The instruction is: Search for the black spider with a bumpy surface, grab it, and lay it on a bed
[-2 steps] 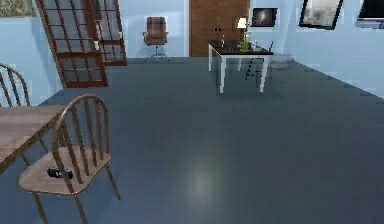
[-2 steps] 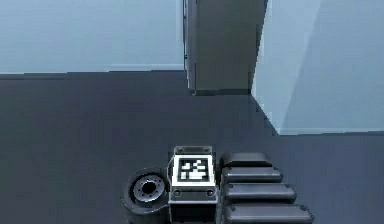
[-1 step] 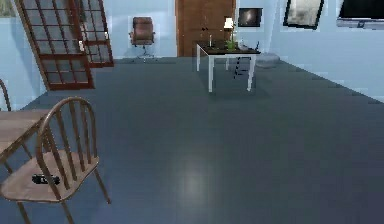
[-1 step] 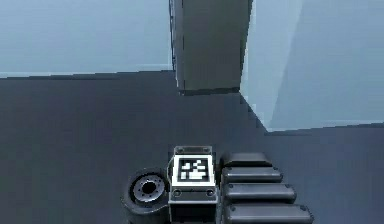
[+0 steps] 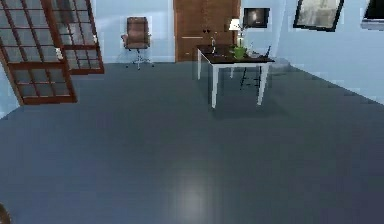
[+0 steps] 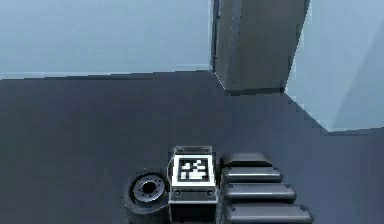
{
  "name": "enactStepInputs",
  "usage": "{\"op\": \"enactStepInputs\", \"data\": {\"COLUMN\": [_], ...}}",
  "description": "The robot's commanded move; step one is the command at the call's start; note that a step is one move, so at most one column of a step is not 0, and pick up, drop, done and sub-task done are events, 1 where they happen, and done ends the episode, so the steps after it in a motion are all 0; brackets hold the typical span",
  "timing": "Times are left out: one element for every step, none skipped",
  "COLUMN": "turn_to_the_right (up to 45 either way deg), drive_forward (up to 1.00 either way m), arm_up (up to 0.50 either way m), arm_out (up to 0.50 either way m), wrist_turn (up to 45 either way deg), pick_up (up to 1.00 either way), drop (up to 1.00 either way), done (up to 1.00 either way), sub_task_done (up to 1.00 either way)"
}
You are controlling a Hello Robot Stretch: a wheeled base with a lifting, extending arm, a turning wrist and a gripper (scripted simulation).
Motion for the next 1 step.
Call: {"op": "enactStepInputs", "data": {"turn_to_the_right": [-6.0], "drive_forward": [0.0], "arm_up": [0.0], "arm_out": [0.0], "wrist_turn": [0.0], "pick_up": [0.0], "drop": [0.0], "done": [0.0], "sub_task_done": [0.0]}}
